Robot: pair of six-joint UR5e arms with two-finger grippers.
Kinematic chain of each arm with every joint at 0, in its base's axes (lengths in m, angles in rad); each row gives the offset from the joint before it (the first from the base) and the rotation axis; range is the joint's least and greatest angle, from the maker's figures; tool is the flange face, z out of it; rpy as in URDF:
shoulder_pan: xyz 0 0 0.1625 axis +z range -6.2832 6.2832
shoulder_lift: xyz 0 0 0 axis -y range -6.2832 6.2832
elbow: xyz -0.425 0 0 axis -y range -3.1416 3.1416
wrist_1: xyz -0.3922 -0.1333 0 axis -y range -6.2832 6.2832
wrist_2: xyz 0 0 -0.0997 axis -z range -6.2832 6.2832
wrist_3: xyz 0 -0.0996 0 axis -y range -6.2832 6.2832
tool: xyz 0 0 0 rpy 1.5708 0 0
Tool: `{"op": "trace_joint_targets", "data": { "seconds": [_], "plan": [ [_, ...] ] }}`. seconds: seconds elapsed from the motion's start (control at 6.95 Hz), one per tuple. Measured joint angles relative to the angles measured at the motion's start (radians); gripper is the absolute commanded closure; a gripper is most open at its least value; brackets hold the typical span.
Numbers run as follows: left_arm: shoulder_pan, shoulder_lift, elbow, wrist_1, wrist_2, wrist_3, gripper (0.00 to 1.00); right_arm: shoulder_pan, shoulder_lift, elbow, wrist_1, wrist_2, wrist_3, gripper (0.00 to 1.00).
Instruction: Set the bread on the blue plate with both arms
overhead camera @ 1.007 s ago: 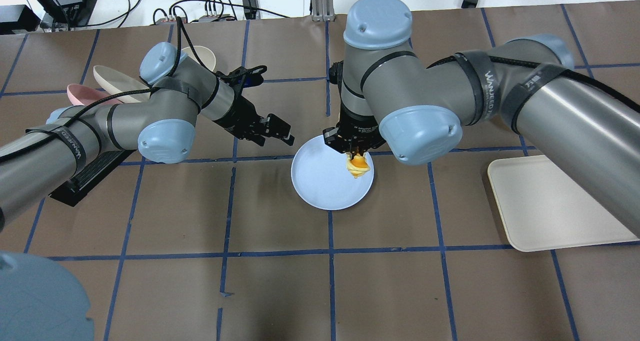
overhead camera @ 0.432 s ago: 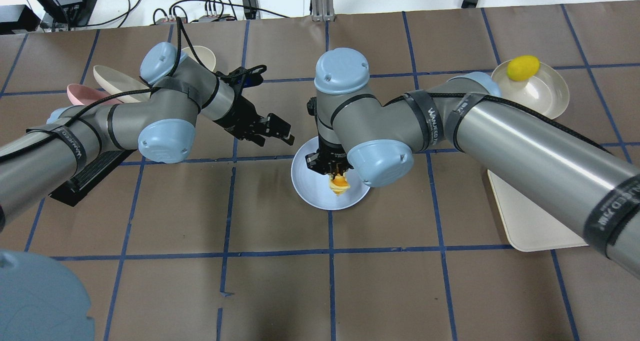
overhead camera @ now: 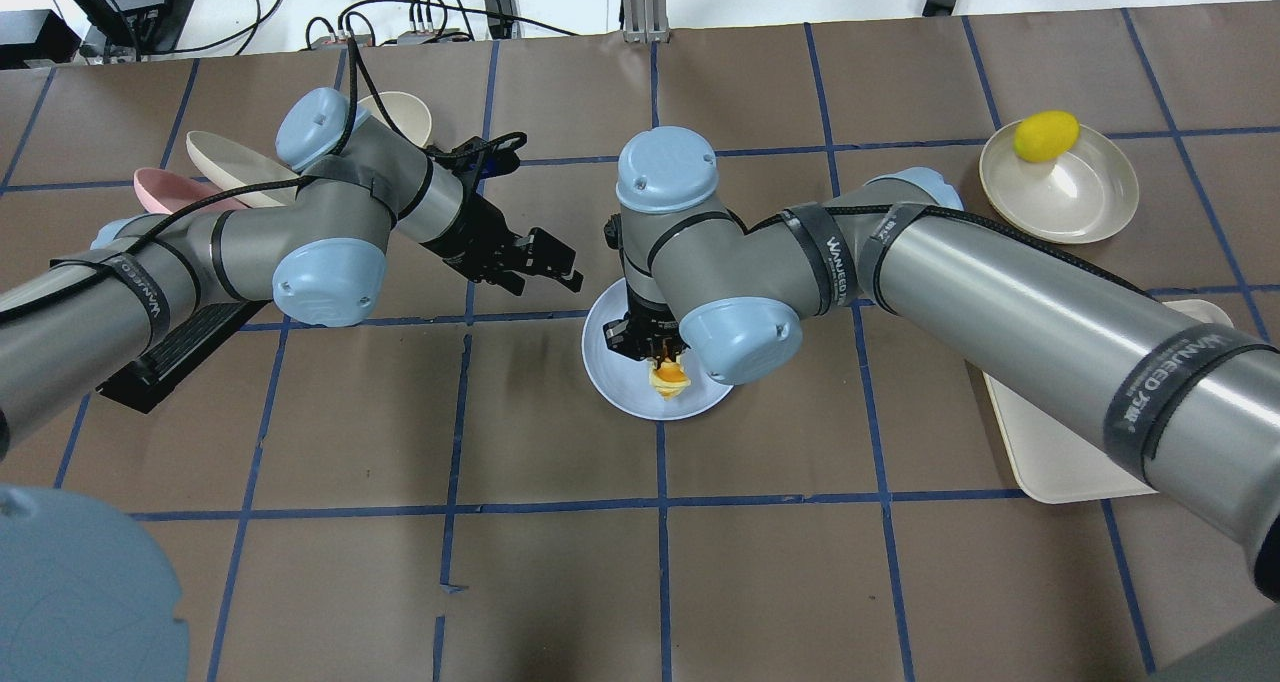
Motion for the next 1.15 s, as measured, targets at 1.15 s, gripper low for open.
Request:
{"op": "trace_joint_targets", "data": {
  "seconds": [1.15],
  "plan": [
    [0.001,-0.004,0.002,0.001,-0.001,-0.001,0.0,-0.012,-0.029,-0.049,0.029,-0.007,-0.002,0.0]
  ]
}}
